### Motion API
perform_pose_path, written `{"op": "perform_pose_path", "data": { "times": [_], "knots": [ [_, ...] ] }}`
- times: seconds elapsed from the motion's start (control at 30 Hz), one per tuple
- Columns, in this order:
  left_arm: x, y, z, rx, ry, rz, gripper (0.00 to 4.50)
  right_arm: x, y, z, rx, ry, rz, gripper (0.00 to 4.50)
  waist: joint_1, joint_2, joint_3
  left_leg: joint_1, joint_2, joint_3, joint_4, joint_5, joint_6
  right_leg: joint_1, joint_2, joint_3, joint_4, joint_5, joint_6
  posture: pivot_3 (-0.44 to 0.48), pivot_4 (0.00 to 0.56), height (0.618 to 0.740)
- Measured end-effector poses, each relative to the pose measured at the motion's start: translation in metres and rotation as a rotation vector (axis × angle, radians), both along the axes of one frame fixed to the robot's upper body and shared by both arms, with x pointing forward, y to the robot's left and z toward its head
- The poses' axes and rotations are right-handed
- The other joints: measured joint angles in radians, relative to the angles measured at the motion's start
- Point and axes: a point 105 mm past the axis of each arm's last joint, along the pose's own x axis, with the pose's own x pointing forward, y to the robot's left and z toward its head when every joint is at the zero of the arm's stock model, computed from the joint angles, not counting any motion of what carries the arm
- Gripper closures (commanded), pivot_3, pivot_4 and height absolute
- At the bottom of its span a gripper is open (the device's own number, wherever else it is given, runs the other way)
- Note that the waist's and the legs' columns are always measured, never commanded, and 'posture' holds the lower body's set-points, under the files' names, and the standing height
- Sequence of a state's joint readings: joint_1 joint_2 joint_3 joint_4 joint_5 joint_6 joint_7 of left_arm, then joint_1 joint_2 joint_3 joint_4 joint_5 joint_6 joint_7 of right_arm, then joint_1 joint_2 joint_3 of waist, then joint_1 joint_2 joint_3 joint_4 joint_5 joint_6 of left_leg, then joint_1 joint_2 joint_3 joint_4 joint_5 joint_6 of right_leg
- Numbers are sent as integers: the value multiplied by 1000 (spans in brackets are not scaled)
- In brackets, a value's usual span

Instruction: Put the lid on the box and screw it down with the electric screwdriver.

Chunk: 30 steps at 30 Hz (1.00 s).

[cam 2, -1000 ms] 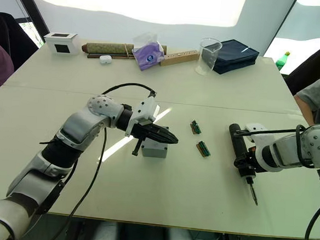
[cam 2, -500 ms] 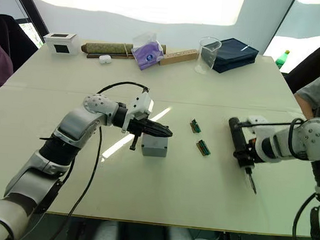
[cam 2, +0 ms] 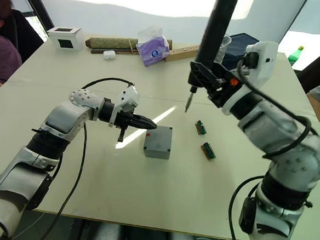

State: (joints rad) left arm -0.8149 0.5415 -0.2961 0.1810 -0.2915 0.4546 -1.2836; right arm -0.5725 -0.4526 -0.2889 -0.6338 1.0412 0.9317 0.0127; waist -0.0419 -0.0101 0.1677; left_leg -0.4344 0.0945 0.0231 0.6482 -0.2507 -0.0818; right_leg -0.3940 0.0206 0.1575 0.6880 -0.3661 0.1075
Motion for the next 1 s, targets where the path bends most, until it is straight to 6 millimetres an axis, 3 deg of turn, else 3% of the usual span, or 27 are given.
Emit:
{"op": "perform_pose_path", "data": {
  "times": [0.17, 0.37, 0.63, 1.0],
  "knots": [
    [-5, -4, -8, -5, 11, 4, 4500, 3, 31, -30, 31, -22, 3, 2462, -4, 0, 0, 0, 0, 0, 4, 1, -1, -1, 0, 0, 7, 1, 1, 0, 150, 739],
    [-9, -4, -18, 19, 8, 21, 4500, 9, 31, -44, 10, -60, -68, 2462, -3, 0, 0, 1, 0, -1, 3, 4, -7, -2, 1, 0, 8, 1, 1, 0, 150, 739],
    [-9, -6, -21, 40, -50, 6, 4500, 16, 32, -85, -67, -25, -120, 2462, -3, 0, 0, 3, 0, -1, 3, 4, -7, 1, 1, 0, 9, 1, 1, 0, 150, 739],
    [-9, -7, -22, 37, -43, 1, 4500, 22, 30, -88, -58, -68, -165, 2462, -3, 0, 0, 5, 0, -1, 3, 4, -7, 2, 1, 0, 9, 1, 1, 0, 150, 739]
  ]
}}
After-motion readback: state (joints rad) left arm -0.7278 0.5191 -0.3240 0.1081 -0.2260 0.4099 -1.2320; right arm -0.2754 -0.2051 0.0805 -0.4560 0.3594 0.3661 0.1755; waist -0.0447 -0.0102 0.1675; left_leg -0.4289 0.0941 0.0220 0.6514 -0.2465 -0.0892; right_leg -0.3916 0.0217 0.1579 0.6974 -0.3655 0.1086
